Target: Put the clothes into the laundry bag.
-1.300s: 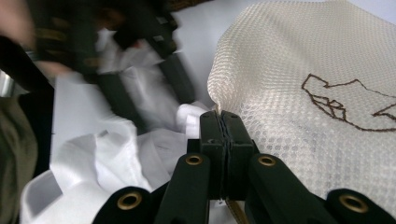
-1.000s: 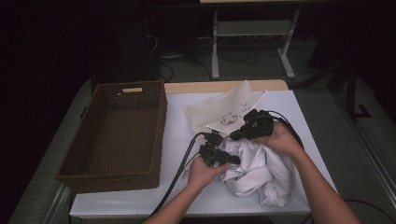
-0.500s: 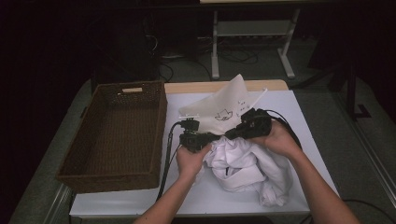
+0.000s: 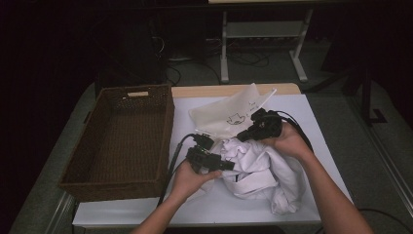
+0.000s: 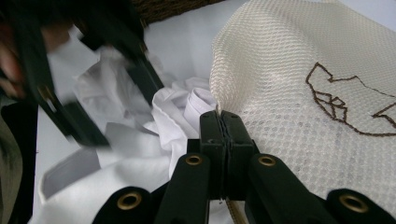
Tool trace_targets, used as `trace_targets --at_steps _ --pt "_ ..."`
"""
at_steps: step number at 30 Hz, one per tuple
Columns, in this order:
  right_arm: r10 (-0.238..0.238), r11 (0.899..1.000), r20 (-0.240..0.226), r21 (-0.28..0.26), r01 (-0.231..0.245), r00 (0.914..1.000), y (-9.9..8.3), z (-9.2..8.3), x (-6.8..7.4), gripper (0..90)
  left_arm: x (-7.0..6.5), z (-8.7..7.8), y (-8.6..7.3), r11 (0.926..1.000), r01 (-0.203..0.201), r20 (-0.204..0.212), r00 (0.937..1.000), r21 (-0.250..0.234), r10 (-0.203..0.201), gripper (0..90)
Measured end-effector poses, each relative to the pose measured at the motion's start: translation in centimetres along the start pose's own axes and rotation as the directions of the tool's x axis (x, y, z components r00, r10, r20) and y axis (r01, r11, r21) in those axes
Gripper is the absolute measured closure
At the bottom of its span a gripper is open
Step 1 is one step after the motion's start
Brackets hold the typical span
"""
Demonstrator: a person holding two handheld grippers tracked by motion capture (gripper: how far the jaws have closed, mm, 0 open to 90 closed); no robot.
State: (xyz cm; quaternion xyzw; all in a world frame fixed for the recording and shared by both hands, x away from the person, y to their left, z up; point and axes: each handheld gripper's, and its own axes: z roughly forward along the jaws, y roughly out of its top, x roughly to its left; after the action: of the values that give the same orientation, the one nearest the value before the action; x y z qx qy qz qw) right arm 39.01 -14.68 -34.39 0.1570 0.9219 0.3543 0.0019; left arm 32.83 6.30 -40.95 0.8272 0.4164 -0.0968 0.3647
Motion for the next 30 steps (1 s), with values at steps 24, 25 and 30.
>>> trace_targets --at_steps 24,25,30 --pt "-0.016 0.999 -0.062 -0.037 0.014 0.9979 0.4 0.6 2.1 88.9 2.7 0.9 1.5 0.9669 0.094 -0.036 0.9938 -0.237 -0.105 82.5" --pt "-0.001 1.0 -0.055 -0.029 -0.001 0.9985 0.1 0.9 1.6 88.9 2.7 0.9 1.4 0.9712 0.093 -0.021 0.9947 -0.219 -0.1 78.9" --pt "0.021 1.0 -0.028 -0.017 -0.022 0.9994 -1.1 0.7 0.3 88.8 1.5 -2.1 0.6 0.987 -0.005 -0.066 0.9978 -0.161 -0.006 55.5"
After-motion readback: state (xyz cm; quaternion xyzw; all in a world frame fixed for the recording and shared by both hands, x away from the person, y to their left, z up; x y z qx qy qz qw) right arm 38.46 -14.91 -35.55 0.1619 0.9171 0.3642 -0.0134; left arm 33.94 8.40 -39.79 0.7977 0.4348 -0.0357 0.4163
